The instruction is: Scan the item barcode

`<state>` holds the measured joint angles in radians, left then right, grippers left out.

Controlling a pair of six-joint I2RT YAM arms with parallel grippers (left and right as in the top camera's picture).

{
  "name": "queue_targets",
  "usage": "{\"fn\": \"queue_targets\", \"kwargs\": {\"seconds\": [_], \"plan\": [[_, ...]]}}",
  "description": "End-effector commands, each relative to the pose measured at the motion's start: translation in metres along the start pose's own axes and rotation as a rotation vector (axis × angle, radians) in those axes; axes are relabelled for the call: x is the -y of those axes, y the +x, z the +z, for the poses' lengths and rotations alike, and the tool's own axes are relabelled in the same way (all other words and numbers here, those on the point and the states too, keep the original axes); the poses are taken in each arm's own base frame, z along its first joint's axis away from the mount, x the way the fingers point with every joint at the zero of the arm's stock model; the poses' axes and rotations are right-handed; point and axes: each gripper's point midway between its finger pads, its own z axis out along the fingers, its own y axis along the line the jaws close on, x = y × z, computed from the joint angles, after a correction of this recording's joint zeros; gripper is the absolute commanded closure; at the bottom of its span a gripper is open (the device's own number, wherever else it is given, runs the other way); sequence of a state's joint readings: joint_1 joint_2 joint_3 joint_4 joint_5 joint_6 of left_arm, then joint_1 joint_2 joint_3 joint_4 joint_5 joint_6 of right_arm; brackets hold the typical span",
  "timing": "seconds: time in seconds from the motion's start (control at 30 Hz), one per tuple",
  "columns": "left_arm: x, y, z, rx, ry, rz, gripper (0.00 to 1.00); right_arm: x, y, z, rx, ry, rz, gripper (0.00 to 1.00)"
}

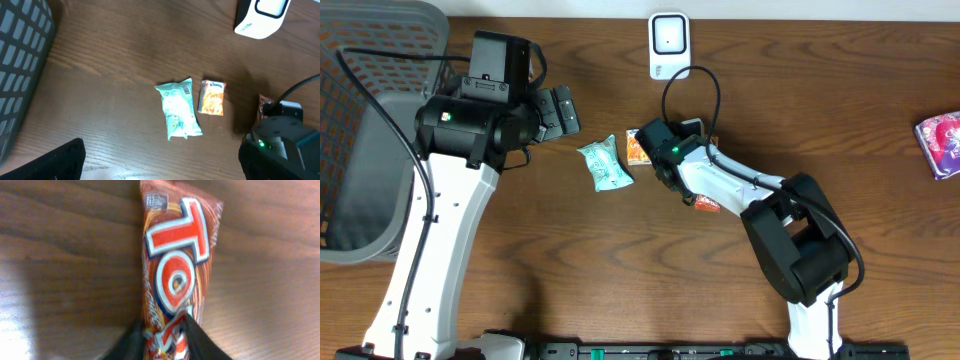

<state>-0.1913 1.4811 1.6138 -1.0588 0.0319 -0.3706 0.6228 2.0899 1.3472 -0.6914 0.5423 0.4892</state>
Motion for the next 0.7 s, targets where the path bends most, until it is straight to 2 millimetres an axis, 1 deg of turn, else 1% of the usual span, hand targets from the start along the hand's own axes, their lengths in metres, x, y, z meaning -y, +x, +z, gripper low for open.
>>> {"fn": "queue_targets", "kwargs": {"seconds": [0.0, 0.07, 0.17, 0.23, 0.27, 0.3, 0.37, 0.4, 0.43, 0.5, 0.53, 0.6, 0.67], "plan": [[-0.001, 0.001, 0.002, -0.009, -0.003, -0.008, 0.02, -0.020, 0.029, 0.019, -0.162, -0.132, 0.011, 0.90], [-0.001, 0.001, 0.002, -0.009, -0.003, -0.008, 0.02, -0.022, 0.022, 0.013, -0.194, -0.197, 0.044, 0.98], [-0.001, 0.001, 0.002, -0.009, -0.003, -0.008, 0.02, -0.022, 0.005, 0.002, -0.252, -0.322, 0.112, 0.99], [-0.001, 0.001, 0.002, -0.009, -0.003, -0.008, 0.02, -0.026, -0.009, -0.009, -0.295, -0.470, 0.132, 0.99], [-0.001, 0.001, 0.002, -0.009, -0.003, -0.008, 0.02, -0.030, -0.017, -0.018, -0.316, -0.588, 0.134, 0.99], [-0.001, 0.001, 0.002, -0.009, -0.003, -0.008, 0.02, -0.033, -0.022, -0.024, -0.328, -0.671, 0.137, 0.99], [-0.001, 0.001, 0.002, -0.009, -0.003, -0.008, 0.02, -0.035, -0.037, -0.044, -0.344, -0.907, 0.162, 0.99], [-0.001, 0.001, 0.002, -0.009, -0.003, -0.008, 0.02, -0.032, -0.044, -0.053, -0.349, -1.023, 0.184, 0.99], [-0.001, 0.001, 0.002, -0.009, -0.003, -0.008, 0.02, -0.029, -0.048, -0.058, -0.351, -1.088, 0.198, 0.99], [-0.001, 0.001, 0.002, -0.009, -0.003, -0.008, 0.02, -0.016, -0.057, -0.072, -0.342, -1.267, 0.226, 0.99], [-0.001, 0.001, 0.002, -0.009, -0.003, -0.008, 0.02, -0.010, -0.059, -0.075, -0.332, -1.326, 0.234, 0.99], [-0.001, 0.001, 0.002, -0.009, -0.003, -0.008, 0.02, 0.002, -0.060, -0.082, -0.324, -1.443, 0.261, 0.99], [-0.001, 0.001, 0.002, -0.009, -0.003, -0.008, 0.02, 0.011, -0.056, -0.086, -0.339, -1.547, 0.313, 0.99]]}}
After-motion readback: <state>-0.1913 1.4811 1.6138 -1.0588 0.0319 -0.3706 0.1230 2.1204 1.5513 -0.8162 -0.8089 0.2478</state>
